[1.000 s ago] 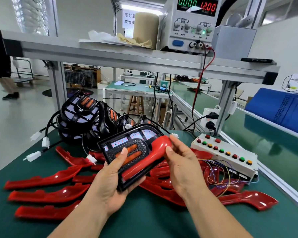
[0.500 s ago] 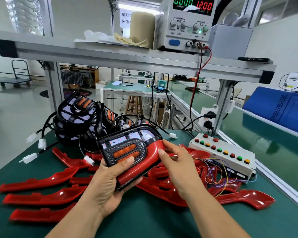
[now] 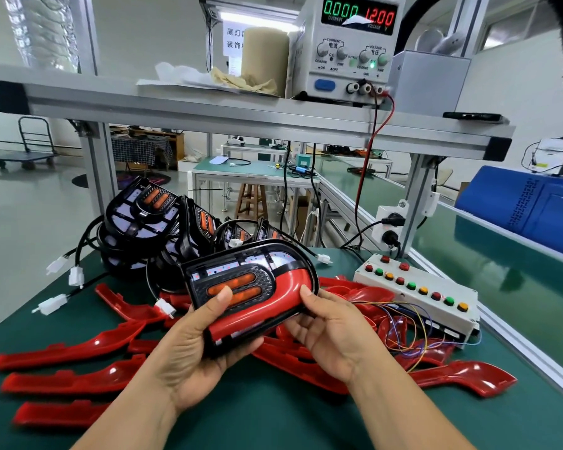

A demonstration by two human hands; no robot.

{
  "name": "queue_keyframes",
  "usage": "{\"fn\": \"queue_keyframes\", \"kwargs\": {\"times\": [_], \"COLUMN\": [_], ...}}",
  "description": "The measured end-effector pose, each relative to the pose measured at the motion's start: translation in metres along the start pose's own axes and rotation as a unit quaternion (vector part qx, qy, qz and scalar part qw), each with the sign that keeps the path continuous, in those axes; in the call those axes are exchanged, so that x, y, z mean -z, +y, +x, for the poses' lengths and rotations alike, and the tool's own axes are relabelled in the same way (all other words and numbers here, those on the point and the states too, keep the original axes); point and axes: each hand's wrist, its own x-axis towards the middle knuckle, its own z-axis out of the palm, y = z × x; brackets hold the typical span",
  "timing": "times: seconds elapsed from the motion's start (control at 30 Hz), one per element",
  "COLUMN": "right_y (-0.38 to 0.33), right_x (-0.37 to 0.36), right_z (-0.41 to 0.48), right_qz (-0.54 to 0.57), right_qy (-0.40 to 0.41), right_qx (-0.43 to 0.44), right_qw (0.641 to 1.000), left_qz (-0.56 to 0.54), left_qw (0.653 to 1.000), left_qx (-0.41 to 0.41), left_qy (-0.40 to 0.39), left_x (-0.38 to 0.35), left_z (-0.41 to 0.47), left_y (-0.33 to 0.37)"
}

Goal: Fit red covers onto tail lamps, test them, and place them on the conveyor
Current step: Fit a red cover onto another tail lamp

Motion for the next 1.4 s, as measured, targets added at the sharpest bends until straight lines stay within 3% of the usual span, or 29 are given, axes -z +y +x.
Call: {"fn": "queue_keyframes", "kwargs": {"times": [0.2, 0.5, 0.87, 1.4], "right_y": [-0.002, -0.002, -0.005, -0.003], "right_x": [0.005, 0.006, 0.012, 0.011], "right_z": [0.001, 0.003, 0.001, 0.004], "right_qz": [-0.004, -0.009, 0.006, -0.014], "right_qy": [-0.002, 0.012, -0.051, -0.036], "right_qx": [-0.008, -0.022, -0.026, -0.006], "right_qw": [1.000, 1.000, 0.998, 0.999], "left_qz": [0.069, 0.135, 0.150, 0.161], "left_qw": [0.995, 0.989, 0.986, 0.985], "left_qx": [0.008, -0.014, -0.002, 0.000], "left_qy": [-0.066, -0.054, -0.067, -0.060], "left_x": [0.006, 0.003, 0.005, 0.006], "left_z": [-0.004, -0.005, -0.008, -0.005], "left_y": [0.009, 0.008, 0.014, 0.011]}}
